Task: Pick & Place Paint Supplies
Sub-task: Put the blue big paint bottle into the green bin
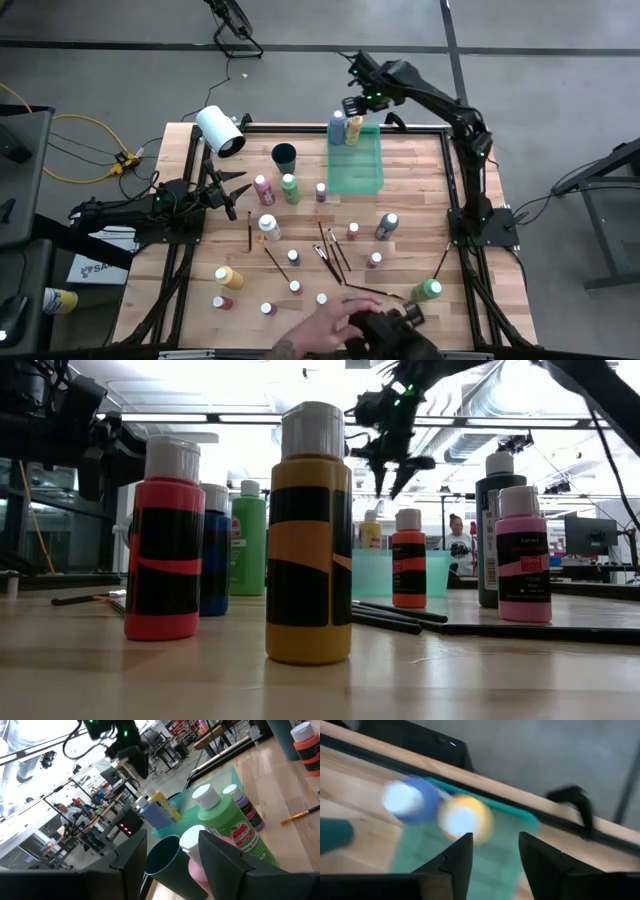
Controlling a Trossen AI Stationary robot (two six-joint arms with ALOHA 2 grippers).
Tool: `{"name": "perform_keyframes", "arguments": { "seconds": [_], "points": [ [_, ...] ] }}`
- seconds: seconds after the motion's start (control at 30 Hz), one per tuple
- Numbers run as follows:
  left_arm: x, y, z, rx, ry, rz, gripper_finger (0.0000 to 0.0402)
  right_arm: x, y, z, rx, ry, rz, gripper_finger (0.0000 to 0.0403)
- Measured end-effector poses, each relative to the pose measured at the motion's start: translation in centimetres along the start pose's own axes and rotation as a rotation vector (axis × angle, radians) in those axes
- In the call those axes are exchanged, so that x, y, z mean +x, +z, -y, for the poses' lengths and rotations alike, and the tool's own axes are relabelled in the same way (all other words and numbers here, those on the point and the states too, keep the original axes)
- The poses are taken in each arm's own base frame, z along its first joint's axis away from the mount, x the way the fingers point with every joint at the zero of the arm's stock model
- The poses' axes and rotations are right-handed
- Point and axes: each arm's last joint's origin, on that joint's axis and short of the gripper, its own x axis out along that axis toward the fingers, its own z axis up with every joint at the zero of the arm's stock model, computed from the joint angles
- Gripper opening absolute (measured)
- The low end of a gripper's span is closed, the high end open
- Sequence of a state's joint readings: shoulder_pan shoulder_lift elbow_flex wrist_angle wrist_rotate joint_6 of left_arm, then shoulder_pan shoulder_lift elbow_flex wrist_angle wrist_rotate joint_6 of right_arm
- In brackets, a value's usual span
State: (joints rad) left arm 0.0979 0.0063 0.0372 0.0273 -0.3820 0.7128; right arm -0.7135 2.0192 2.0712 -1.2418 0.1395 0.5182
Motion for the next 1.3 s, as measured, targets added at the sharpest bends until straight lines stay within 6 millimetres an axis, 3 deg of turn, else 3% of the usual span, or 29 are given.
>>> {"name": "perform_keyframes", "arguments": {
  "seconds": [0.3,0.6,0.9,1.1,1.3],
  "points": [
    [0.0,0.0,0.0,0.0,0.0,0.0,0.0173,-5.7,-3.5,-1.0,-0.113,0.05,-0.042,0.0221],
    [0.0,0.0,0.0,0.0,0.0,-0.001,0.0173,-10.2,-12.2,-1.2,-0.315,0.062,-0.211,0.0236],
    [0.0,0.0,0.0,0.0,0.0,0.0,0.0173,-10.8,-20.8,-0.6,-0.347,0.097,-0.303,0.0235],
    [0.0,0.0,0.0,0.0,0.0,0.0,0.0173,-10.2,-24.4,-1.7,-0.393,0.089,-0.334,0.0235],
    [0.0,0.0,0.0,0.0,0.0,0.0,0.0173,-9.9,-26.5,-3.1,-0.407,0.136,-0.32,0.0235]
  ]
}}
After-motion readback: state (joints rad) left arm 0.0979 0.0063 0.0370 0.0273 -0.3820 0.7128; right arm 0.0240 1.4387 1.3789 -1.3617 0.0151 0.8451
